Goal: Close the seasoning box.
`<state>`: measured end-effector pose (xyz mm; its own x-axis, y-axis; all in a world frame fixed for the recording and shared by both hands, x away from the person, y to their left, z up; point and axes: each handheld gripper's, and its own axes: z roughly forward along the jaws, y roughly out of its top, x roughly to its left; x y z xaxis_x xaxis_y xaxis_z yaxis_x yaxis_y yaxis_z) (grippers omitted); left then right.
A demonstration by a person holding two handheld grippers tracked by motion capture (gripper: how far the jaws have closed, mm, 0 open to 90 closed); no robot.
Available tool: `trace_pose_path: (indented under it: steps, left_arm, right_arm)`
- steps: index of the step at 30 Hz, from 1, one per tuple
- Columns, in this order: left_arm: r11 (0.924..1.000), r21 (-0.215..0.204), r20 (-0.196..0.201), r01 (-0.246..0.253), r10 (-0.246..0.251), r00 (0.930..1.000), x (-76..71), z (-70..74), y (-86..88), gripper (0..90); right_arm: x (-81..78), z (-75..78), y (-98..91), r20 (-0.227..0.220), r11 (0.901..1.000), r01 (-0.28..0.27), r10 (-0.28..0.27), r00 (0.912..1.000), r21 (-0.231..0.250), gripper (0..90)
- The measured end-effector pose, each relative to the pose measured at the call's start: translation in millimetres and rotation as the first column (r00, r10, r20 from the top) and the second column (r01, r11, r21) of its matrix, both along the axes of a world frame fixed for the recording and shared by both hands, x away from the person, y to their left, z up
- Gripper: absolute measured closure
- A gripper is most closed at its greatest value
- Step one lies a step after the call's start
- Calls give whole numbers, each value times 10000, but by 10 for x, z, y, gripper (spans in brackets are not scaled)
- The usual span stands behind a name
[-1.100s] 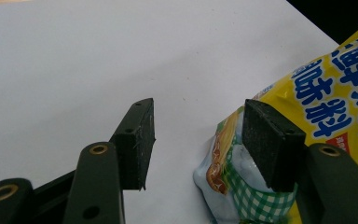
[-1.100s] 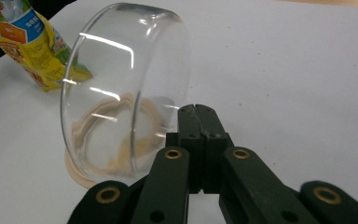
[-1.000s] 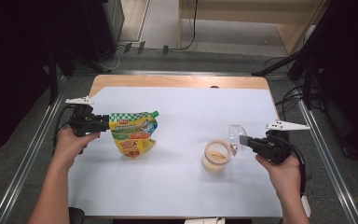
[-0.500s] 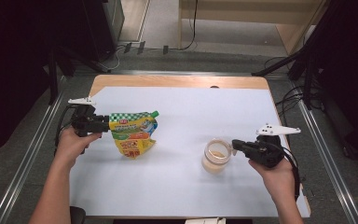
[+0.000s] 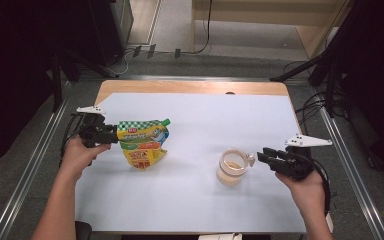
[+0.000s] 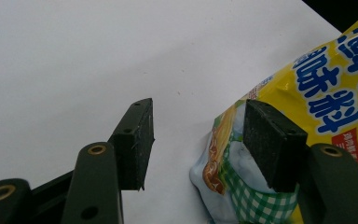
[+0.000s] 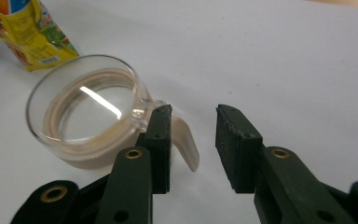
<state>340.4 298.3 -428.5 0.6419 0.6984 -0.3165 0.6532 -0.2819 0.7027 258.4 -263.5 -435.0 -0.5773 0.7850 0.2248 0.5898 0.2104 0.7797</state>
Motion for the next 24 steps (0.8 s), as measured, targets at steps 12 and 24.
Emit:
trace_pose_path:
  steps: [12,24]
  left_arm:
    - [10000,18,-5,-84,84,10000,-5,-18,16,447]
    - [9997,134,-14,-207,207,9998,8,-58,7,440]
  right_arm:
    - [71,-267,-269,-149,9963,859,-860,9962,-54,480]
    - [201,-468,-316,-338,9949,1006,-1006,9943,-32,420]
